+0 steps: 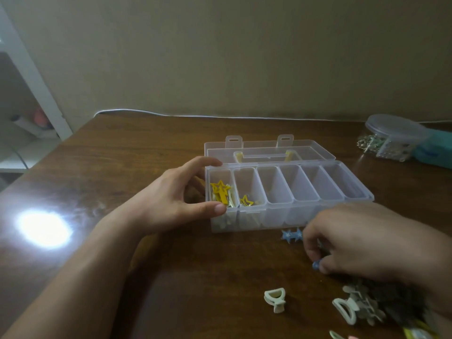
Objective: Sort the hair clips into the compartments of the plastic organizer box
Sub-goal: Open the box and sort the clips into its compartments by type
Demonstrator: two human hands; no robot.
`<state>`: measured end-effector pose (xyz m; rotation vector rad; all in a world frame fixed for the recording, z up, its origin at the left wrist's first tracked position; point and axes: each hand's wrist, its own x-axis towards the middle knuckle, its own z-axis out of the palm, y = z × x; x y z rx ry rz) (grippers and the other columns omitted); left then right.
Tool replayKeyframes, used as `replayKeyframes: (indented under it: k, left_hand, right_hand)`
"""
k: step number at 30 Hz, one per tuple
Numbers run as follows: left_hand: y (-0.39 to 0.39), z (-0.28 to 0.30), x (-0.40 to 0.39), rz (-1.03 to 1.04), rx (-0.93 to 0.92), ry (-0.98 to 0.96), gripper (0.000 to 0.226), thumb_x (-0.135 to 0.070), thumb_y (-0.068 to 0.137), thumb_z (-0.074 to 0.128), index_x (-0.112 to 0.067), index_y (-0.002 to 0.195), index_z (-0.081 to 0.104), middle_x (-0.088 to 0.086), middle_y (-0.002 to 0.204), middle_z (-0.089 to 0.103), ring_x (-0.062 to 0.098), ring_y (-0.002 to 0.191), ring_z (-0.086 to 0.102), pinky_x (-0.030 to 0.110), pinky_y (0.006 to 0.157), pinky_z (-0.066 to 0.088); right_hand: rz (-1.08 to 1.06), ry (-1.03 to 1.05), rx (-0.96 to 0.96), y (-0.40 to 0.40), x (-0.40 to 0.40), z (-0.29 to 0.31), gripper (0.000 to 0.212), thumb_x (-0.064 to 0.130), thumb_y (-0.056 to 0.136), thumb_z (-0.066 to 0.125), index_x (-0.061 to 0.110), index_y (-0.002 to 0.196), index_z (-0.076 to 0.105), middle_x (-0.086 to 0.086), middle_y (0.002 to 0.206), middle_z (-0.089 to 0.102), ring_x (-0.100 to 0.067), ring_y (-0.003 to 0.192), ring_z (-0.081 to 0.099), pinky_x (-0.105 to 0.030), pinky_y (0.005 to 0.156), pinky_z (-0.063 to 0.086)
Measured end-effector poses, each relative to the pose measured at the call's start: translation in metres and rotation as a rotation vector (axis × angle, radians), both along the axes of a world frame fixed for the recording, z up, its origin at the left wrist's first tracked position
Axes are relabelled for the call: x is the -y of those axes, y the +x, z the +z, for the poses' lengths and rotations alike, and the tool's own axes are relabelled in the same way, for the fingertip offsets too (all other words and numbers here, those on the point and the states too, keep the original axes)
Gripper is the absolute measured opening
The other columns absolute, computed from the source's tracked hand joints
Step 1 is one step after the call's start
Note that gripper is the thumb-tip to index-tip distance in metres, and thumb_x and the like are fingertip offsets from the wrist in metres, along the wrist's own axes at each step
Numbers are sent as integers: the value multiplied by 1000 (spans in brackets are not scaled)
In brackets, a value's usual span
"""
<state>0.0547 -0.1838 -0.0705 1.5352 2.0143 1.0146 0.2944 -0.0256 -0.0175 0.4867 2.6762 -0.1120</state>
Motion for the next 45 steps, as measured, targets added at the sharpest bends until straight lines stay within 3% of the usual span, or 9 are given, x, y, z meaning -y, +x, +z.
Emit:
replayKeyframes:
  k: [3, 8, 11, 17, 20, 26, 35, 39, 45]
  left_hand:
    - [1, 1, 0, 1, -4, -6, 84, -76, 60, 66, -48, 135, 41, -18, 125, 60, -2, 110, 61, 21, 90, 54]
    - [-2, 3, 2, -18, 16, -35, 86, -73, 60, 68, -49, 137, 38, -20, 124, 60, -4, 109, 60, 19, 89, 52]
    - [-4, 3, 2, -34, 37, -53, 89, -70, 61, 72, -50, 139, 36, -19, 125, 59, -4, 111, 59, 25, 94, 53]
    - [-4, 1, 1, -34, 27, -42, 89, -70, 61, 72, -50, 140, 36, -18, 125, 60, -2, 110, 59, 32, 95, 54]
    - [-4, 1, 0, -31, 17, -46, 90, -73, 60, 71, -52, 140, 35, -18, 127, 59, -2, 111, 59, 34, 96, 53]
    - [-4, 1, 0, -36, 16, -54, 89, -73, 60, 69, -53, 140, 34, -20, 129, 58, -6, 113, 57, 23, 91, 52]
    - [-3, 3, 1, -31, 4, -59, 90, -74, 60, 68, -52, 140, 34, -22, 127, 58, -6, 111, 58, 21, 91, 51]
    - [-3, 3, 1, -35, 12, -64, 92, -73, 60, 69, -49, 142, 34, -19, 126, 60, -4, 111, 59, 28, 94, 53]
    - [-2, 3, 1, -38, 13, -64, 91, -74, 61, 68, -50, 142, 34, -19, 126, 59, -2, 111, 59, 33, 96, 53]
  right_hand:
    - [39, -229, -137, -1, 0, 3, 6, 39, 86, 67, 37, 89, 62, 12, 79, 61, -1, 73, 55, -21, 60, 47]
    - [21, -771, -857, -19, 14, 8, 10, 17, 79, 72, 25, 78, 67, -1, 79, 69, -9, 67, 65, -17, 60, 52]
    - [7, -453, -1082, -43, 12, 0, 17, 11, 81, 74, 27, 80, 67, 9, 80, 70, -9, 71, 65, -16, 62, 52]
    - [95, -94, -970, -50, 5, -19, 23, 5, 84, 67, 26, 92, 73, 12, 94, 71, -1, 93, 62, -17, 84, 50]
    - [39, -234, -916, -22, 1, 4, 22, 11, 81, 66, 32, 85, 71, 19, 76, 67, 11, 80, 61, -2, 66, 45]
    - [54, 115, -98, -9, 3, 12, 31, 54, 89, 55, 52, 120, 57, 20, 77, 56, 2, 72, 53, -16, 59, 43]
    - [90, -52, -189, -14, 11, 2, 24, 53, 90, 55, 41, 106, 68, 17, 94, 67, -1, 86, 61, -21, 77, 53]
    - [62, -437, -769, -23, 18, 3, 18, 51, 80, 55, 39, 84, 69, 21, 84, 66, 6, 79, 60, -6, 63, 44]
    - [-101, -181, -1035, -43, 13, -26, 38, 49, 79, 57, 30, 109, 71, 27, 77, 62, -2, 69, 61, -22, 63, 54]
